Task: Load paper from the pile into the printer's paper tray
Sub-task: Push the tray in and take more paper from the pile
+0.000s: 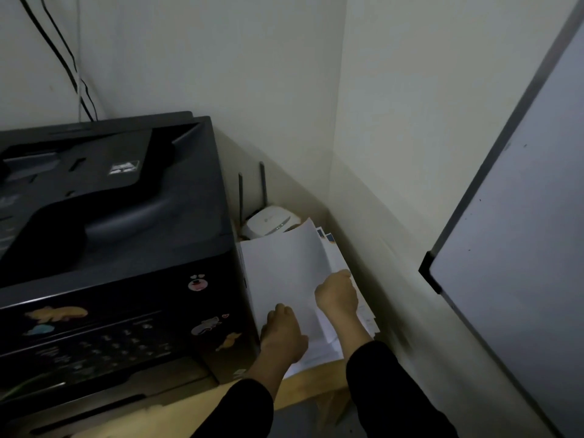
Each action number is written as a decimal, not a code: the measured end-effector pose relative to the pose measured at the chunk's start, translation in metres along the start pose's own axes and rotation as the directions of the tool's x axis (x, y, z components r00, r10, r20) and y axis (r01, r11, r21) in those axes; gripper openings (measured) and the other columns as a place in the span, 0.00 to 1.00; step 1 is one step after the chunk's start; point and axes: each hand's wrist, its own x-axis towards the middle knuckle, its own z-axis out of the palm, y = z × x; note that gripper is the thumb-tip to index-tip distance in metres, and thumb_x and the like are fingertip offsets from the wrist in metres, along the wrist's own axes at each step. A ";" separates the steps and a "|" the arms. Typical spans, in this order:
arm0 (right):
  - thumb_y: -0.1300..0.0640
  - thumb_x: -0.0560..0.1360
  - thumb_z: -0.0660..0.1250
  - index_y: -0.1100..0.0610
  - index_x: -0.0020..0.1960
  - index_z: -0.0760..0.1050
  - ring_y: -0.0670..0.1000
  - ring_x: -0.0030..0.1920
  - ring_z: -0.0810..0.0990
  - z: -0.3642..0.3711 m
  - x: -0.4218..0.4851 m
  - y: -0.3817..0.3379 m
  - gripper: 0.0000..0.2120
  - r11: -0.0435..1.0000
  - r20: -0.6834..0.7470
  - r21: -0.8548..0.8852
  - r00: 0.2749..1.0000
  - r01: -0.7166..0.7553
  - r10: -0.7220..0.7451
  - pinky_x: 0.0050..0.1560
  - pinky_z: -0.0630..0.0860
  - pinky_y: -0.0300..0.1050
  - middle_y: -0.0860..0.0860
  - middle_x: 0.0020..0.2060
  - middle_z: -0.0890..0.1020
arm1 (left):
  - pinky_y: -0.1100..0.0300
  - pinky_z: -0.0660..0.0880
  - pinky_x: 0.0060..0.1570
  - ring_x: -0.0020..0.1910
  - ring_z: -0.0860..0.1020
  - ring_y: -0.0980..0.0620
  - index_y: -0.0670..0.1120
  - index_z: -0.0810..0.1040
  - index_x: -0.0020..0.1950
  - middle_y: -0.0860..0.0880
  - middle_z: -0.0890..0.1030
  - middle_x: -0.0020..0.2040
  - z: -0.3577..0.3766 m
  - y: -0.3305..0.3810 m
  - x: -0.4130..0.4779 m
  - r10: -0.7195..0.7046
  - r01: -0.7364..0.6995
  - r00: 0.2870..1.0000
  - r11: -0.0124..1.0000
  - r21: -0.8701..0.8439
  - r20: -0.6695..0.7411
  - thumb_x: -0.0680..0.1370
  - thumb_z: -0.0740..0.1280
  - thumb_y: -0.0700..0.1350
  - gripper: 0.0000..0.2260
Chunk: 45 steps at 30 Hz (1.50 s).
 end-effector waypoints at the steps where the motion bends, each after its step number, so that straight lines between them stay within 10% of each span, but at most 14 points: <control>1: 0.58 0.78 0.62 0.62 0.65 0.64 0.58 0.56 0.80 -0.002 0.001 0.000 0.18 1.000 0.018 -0.011 1.000 -0.016 0.016 0.56 0.79 0.50 0.59 0.59 0.79 | 0.54 0.70 0.63 0.65 0.67 0.45 0.42 0.66 0.65 0.44 0.66 0.66 0.000 0.000 -0.002 0.003 -0.003 1.000 1.000 0.011 -0.001 0.78 0.62 0.51 0.20; 9: 0.65 0.78 0.58 0.64 0.56 0.77 0.59 0.46 0.78 -0.036 0.018 0.017 0.12 0.993 0.065 0.092 0.995 0.072 -0.079 0.44 0.73 0.42 0.62 0.53 0.80 | 0.49 0.71 0.64 0.65 0.69 0.42 0.41 0.68 0.66 0.42 0.67 0.68 -0.032 0.014 -0.008 -0.074 0.084 0.993 0.989 -0.123 0.088 0.76 0.58 0.44 0.19; 18: 0.68 0.78 0.60 0.68 0.67 0.70 0.61 0.57 0.75 -0.075 0.034 0.036 0.17 0.796 0.276 0.589 0.961 -0.141 -0.034 0.54 0.70 0.48 0.64 0.63 0.75 | 0.48 0.61 0.71 0.73 0.56 0.38 0.38 0.57 0.74 0.38 0.56 0.75 -0.131 0.064 -0.025 -0.115 0.135 0.917 0.990 0.027 -0.381 0.78 0.60 0.49 0.28; 23: 0.63 0.77 0.64 0.62 0.64 0.73 0.60 0.51 0.75 -0.093 0.029 -0.008 0.16 0.654 0.310 0.731 0.949 -0.194 -0.065 0.40 0.73 0.50 0.60 0.53 0.78 | 0.52 0.72 0.62 0.69 0.68 0.40 0.30 0.44 0.74 0.34 0.58 0.74 -0.205 0.076 -0.047 -0.134 0.019 0.903 0.962 -0.273 -0.409 0.79 0.60 0.45 0.34; 30: 0.61 0.75 0.67 0.72 0.59 0.71 0.64 0.52 0.75 -0.114 -0.010 -0.106 0.18 0.741 0.290 0.671 0.928 -0.021 -0.236 0.55 0.75 0.61 0.64 0.58 0.76 | 0.57 0.72 0.51 0.61 0.76 0.41 0.34 0.74 0.62 0.38 0.77 0.62 -0.300 0.024 -0.078 -0.058 -0.086 0.831 0.969 -0.230 -0.553 0.79 0.60 0.38 0.14; 35: 0.64 0.75 0.68 0.72 0.63 0.71 0.62 0.61 0.74 -0.111 -0.060 -0.178 0.20 0.743 0.221 0.657 0.910 0.126 -0.350 0.67 0.69 0.58 0.60 0.60 0.76 | 0.56 0.68 0.64 0.67 0.70 0.42 0.35 0.69 0.68 0.39 0.70 0.68 -0.340 -0.049 -0.106 -0.102 -0.006 0.839 0.981 -0.195 -0.534 0.82 0.58 0.48 0.20; 42: 0.68 0.72 0.68 0.71 0.57 0.74 0.60 0.49 0.79 -0.069 -0.149 -0.261 0.14 0.783 0.253 0.556 0.840 0.280 -0.480 0.56 0.77 0.56 0.61 0.44 0.80 | 0.58 0.73 0.56 0.63 0.73 0.44 0.34 0.68 0.69 0.38 0.71 0.69 -0.367 -0.164 -0.145 -0.171 0.070 0.800 0.979 -0.193 -0.575 0.80 0.62 0.46 0.21; 45: 0.70 0.71 0.67 0.70 0.65 0.67 0.61 0.51 0.79 -0.040 -0.181 -0.289 0.24 0.814 0.322 0.496 0.806 0.303 -0.496 0.49 0.79 0.54 0.64 0.55 0.79 | 0.57 0.70 0.61 0.66 0.72 0.42 0.34 0.67 0.68 0.38 0.72 0.67 -0.369 -0.217 -0.155 -0.221 0.043 0.761 0.955 -0.293 -0.610 0.79 0.63 0.45 0.21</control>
